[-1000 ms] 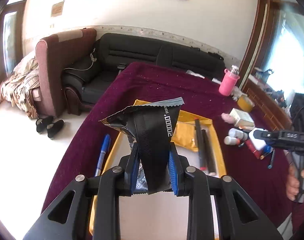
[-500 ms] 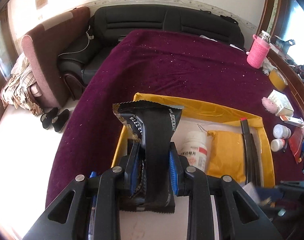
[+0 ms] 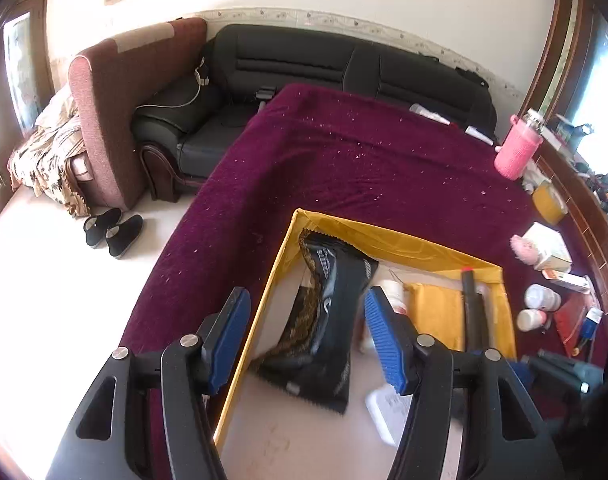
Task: Organize objects
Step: 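Lower bar and plug into the box lid and open both grippers, then move both grippers back over the remaining items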
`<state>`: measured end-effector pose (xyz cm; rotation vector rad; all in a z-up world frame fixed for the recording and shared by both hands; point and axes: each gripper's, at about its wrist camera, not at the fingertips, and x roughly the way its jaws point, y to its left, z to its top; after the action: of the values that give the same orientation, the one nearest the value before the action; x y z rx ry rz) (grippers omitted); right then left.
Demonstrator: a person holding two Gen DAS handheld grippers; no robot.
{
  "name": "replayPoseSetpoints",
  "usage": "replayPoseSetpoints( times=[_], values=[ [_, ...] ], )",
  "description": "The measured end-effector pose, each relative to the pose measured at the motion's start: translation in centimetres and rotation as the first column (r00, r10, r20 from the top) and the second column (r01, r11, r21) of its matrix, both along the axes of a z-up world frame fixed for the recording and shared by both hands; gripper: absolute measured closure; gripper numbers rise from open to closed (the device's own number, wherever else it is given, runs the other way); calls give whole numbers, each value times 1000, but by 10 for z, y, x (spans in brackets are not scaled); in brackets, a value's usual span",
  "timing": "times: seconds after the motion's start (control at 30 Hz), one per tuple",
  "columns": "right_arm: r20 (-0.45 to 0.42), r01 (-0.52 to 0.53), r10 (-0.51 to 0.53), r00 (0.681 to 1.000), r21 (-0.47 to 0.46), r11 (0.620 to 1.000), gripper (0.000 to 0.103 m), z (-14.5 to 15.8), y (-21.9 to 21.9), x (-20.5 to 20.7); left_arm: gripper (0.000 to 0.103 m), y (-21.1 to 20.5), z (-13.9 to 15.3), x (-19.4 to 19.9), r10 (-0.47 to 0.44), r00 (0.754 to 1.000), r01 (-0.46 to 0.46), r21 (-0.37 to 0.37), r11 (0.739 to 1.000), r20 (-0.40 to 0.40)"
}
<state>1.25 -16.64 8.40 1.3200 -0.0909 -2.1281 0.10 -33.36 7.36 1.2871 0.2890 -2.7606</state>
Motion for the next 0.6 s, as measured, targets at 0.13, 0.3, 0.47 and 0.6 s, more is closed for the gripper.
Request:
replayPoseSetpoints(
  times=[0.13, 0.3, 0.47, 0.6],
  values=[
    [-70, 40, -39, 997, 13, 999, 47, 19, 23, 5, 45, 10, 11, 33, 7, 999, -8, -15, 1000, -35],
    [-140, 138, -135, 981, 13, 990, 40, 35, 78, 17, 37, 39, 24, 61, -19, 996, 15, -49, 999, -82],
    [-163, 235, -231, 959, 5, 972, 40, 41, 143, 31, 37, 99, 36, 66, -173, 980, 167, -69, 984, -93],
    [-214, 375, -366, 906, 4, 927, 36, 43, 209, 38, 37, 144, 35, 53, -246, 967, 245, -31, 969, -67]
  ],
)
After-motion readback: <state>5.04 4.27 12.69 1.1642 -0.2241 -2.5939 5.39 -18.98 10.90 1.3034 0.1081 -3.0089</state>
